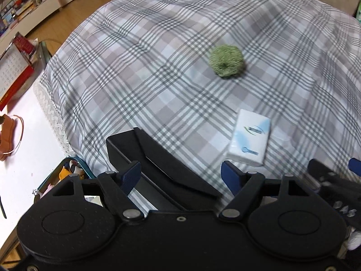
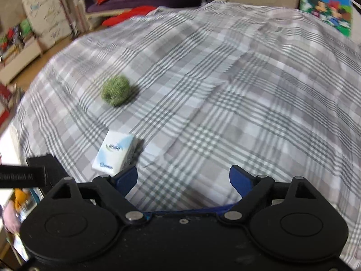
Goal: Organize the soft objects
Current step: 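Withdraw both tools from the tray toward the green scrubber and white tissue pack, then grasp the small white tissue pack with the right tool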
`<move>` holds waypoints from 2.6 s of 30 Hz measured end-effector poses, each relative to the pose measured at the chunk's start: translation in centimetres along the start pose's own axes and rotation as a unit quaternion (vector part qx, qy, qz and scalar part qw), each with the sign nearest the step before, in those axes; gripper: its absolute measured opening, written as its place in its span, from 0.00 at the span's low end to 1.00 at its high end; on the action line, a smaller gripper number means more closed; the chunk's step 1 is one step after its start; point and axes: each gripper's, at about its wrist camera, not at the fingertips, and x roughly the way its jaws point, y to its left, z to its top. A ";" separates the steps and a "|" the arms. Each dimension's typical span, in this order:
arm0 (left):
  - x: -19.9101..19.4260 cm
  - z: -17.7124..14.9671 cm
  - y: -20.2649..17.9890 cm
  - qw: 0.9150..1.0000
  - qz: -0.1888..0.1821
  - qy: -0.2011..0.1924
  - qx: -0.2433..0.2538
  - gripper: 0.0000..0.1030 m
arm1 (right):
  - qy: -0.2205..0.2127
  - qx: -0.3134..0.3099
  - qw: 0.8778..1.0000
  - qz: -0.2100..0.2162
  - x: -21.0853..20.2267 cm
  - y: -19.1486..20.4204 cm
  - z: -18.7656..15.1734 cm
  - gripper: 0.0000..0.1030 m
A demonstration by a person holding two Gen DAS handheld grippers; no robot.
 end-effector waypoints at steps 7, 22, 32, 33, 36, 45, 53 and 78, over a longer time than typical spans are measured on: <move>1.3 0.5 1.1 1.000 0.008 0.010 -0.009 0.72 | 0.020 -0.077 0.997 -0.004 3.0 4.3 0.0 0.86; 2.0 1.5 3.4 0.999 0.008 0.013 -0.032 0.72 | 0.046 -0.178 0.983 -0.019 10.2 9.4 1.7 0.86; 2.2 1.4 4.1 0.999 0.012 0.017 -0.037 0.72 | 0.016 -0.174 0.984 0.022 10.7 10.2 3.9 0.68; 2.2 1.4 4.1 0.999 0.011 0.018 -0.037 0.72 | 0.021 -0.166 0.985 0.032 10.8 10.1 4.1 0.53; 2.2 1.4 4.1 0.999 0.010 0.018 -0.037 0.72 | 0.039 -0.131 0.990 0.034 11.3 8.8 4.5 0.22; 2.1 1.5 3.8 0.999 0.005 0.017 -0.032 0.72 | 0.046 0.008 0.998 -0.048 9.9 2.0 5.4 0.13; 2.2 1.5 4.2 0.999 0.010 0.019 -0.034 0.72 | -0.008 -0.013 1.000 0.022 9.2 5.6 7.1 0.76; 3.4 5.4 -1.4 1.000 0.012 -0.008 0.021 0.72 | 0.068 0.087 0.991 -0.078 8.1 -3.6 2.2 0.48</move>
